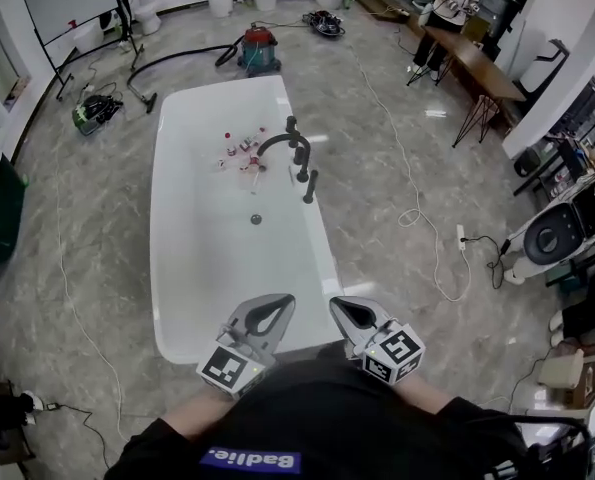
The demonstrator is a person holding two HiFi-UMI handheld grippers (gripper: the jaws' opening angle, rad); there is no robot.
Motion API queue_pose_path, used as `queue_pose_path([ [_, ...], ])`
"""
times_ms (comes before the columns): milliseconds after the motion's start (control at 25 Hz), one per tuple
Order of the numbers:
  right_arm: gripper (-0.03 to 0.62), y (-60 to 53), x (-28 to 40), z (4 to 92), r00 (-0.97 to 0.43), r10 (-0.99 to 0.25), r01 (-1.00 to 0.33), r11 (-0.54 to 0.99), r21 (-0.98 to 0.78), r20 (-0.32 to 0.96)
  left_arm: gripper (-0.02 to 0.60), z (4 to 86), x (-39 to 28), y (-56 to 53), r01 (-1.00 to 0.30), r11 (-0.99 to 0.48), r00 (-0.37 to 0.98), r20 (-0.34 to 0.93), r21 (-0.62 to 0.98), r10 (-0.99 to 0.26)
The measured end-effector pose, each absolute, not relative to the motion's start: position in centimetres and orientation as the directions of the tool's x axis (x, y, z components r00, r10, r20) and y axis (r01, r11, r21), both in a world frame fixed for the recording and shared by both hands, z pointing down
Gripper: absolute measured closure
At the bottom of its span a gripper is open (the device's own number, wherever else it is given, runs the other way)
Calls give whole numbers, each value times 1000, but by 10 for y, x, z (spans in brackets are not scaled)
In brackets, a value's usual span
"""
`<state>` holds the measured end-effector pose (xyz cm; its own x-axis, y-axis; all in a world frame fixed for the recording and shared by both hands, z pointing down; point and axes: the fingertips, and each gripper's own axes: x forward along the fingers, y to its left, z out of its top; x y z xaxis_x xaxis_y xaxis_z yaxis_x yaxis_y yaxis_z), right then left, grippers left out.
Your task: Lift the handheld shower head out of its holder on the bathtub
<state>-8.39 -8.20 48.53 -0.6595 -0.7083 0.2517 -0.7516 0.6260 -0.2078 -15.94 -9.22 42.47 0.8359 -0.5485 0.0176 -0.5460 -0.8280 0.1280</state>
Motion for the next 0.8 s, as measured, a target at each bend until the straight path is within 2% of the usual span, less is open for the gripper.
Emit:
queue_pose_path([
  [520, 592, -125, -25, 464, -726, -654, -687, 697, -203, 213, 577, 407, -106, -130, -635, -765, 771, 35, 111, -636],
  [800, 592, -146, 5, 465, -743, -637, -669, 713, -211, 205, 575, 407, -72, -150, -627, -770, 778, 47, 118, -627],
])
